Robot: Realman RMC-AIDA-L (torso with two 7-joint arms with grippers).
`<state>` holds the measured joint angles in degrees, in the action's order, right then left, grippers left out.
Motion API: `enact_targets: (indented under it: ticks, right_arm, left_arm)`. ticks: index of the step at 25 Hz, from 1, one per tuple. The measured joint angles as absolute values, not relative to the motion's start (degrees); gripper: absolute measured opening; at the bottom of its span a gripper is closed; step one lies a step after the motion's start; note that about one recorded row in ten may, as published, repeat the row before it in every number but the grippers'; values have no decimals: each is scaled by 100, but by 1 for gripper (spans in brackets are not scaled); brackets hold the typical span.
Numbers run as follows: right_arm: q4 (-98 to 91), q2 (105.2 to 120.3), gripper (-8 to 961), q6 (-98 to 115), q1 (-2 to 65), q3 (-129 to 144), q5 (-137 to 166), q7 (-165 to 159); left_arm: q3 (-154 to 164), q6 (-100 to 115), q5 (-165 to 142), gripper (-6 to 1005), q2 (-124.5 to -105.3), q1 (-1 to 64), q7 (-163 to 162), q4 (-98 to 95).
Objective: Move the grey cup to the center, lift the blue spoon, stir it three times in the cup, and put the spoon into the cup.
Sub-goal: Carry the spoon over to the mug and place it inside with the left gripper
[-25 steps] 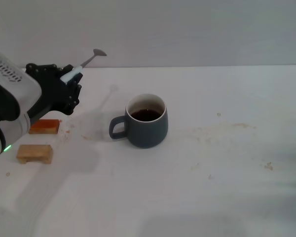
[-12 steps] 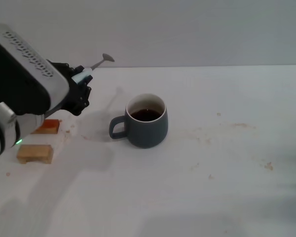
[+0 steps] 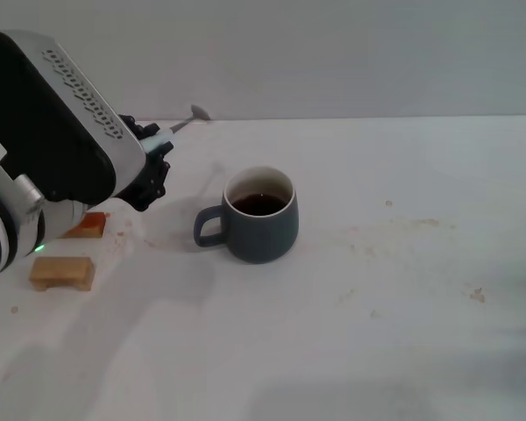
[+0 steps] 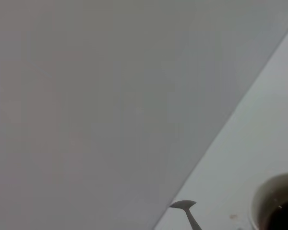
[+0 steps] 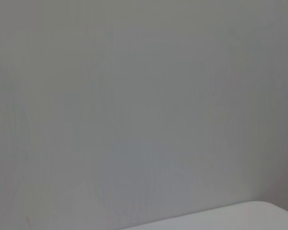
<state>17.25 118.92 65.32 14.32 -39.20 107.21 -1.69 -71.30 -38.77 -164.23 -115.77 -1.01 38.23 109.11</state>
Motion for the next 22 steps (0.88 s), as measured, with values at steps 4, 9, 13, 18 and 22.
enact_targets:
  ticks: [4, 9, 13, 18, 22]
  right_arm:
    - [1711, 11892, -2, 6525, 1432, -3920, 10722, -171]
    - [1701, 11892, -2, 6526, 1432, -3937, 10722, -180]
    - [1701, 11891, -2, 6526, 1433, -4003, 10722, -182]
    - [1670, 11891, -2, 6535, 1414, -4065, 10722, -184]
    - [1660, 11891, -2, 6542, 1374, -4127, 10721, -184]
  left_arm:
    - [-7144, -4286, -16374, 178, -11576, -81, 4036, 11129]
    - [-7146, -4660, -16372, 178, -11611, -34, 4204, 11302]
    - [-7182, -4963, -16373, 178, -11760, 20, 4477, 11365]
    - [-7192, -5245, -16366, 178, -11778, 186, 4540, 11386]
    - [-7190, -5521, -16363, 178, -11777, 299, 4544, 11439]
